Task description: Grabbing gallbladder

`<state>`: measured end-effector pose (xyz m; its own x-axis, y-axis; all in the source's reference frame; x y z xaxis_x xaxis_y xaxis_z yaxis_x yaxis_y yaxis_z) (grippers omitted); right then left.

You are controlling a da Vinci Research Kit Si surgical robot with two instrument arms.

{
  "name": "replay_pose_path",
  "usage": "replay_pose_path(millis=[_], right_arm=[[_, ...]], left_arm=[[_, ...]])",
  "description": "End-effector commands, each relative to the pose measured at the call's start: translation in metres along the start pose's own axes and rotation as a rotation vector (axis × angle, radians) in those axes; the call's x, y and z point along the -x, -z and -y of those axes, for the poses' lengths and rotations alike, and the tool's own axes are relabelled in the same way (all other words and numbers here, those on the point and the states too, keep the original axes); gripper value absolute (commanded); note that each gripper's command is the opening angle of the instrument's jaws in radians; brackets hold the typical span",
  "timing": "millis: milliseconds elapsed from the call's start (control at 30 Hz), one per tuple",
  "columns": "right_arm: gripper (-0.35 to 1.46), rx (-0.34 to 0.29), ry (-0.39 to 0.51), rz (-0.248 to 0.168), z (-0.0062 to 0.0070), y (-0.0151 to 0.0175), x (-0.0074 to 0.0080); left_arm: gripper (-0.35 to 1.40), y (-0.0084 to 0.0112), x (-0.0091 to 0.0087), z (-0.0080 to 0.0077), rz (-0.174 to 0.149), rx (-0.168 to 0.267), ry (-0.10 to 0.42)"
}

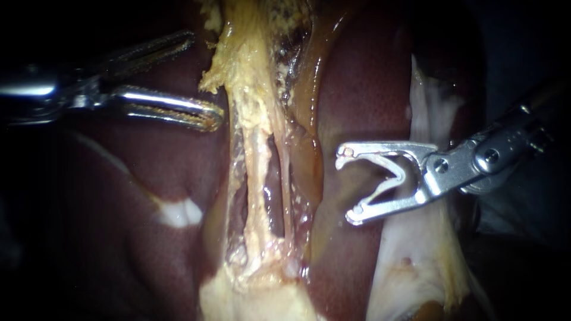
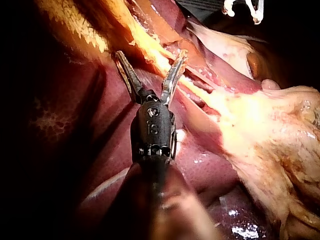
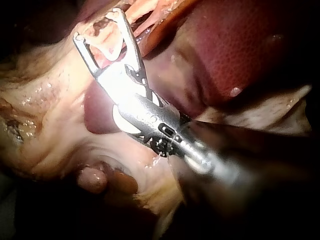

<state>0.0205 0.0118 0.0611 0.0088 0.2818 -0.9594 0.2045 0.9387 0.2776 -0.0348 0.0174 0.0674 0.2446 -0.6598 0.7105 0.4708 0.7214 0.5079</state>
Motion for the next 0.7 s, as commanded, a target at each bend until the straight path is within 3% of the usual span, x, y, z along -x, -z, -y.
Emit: replay_pose_path(millis=[33, 267, 700], right_arm=[[0.48, 0.0, 0.0, 0.0, 0.0, 0.0, 0.0], [0.48, 0.0, 0.0, 0.0, 0.0, 0.0, 0.0], [0.48, -0.001, 0.0, 0.0, 0.0001, -0.0001, -0.0001]], left_arm=[[0.93, -0.0004, -0.0003, -0.0001, 0.0, 0.0, 0.006], [0.86, -0.0022, -0.0011, -0.0001, 0.001, -0.008, 0.047], [0.81, -0.0044, -0.0019, -0.0014, 0.002, -0.013, 0.059]])
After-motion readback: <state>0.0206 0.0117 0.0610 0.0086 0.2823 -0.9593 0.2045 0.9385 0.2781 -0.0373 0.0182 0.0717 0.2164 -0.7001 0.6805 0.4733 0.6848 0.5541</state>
